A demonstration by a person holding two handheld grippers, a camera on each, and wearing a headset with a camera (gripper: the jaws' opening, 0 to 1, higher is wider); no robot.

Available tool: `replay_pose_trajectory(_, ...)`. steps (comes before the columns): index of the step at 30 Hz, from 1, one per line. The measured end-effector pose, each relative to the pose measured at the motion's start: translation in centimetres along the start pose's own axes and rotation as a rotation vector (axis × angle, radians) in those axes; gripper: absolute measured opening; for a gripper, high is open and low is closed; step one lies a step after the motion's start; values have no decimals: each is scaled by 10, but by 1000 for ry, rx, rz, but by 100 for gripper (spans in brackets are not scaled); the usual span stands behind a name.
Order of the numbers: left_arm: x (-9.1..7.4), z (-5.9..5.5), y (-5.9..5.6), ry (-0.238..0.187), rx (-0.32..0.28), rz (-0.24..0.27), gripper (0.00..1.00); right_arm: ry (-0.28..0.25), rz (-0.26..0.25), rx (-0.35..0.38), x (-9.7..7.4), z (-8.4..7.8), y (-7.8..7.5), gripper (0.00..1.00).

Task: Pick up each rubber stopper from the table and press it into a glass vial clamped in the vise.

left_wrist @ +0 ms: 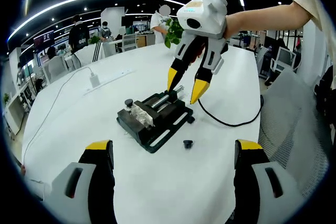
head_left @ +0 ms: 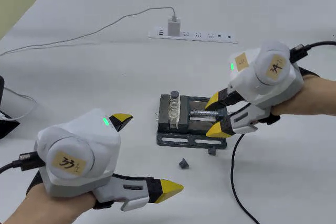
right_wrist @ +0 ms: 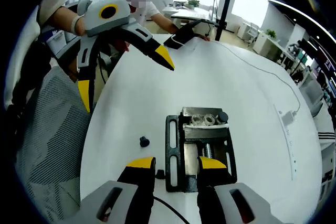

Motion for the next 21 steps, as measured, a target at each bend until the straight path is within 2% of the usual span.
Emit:
replay_pose_trajectory(9,1,0,-3,2,7,-7,94,-23,-6,36,11,-27,18,23)
replay_pose_trajectory(15,0,-2,-4,8,7,-8,94,8,-14,-7,20,-39,23,19)
replay_pose_trajectory(21,-1,-6,-6,13,-3,-7,94,25,-13,-32,28,-45,24,16)
Point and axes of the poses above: the centre of the closed fingertips' face, and the gripper's own axes: x roughly forward along the fingers, y roughly to its left, z roughly out of its top, the point moved 5 cm from there along -x, roughly backward along the fingers, and after that the axes turned 5 degrees about -z, right-handed, at the moved point
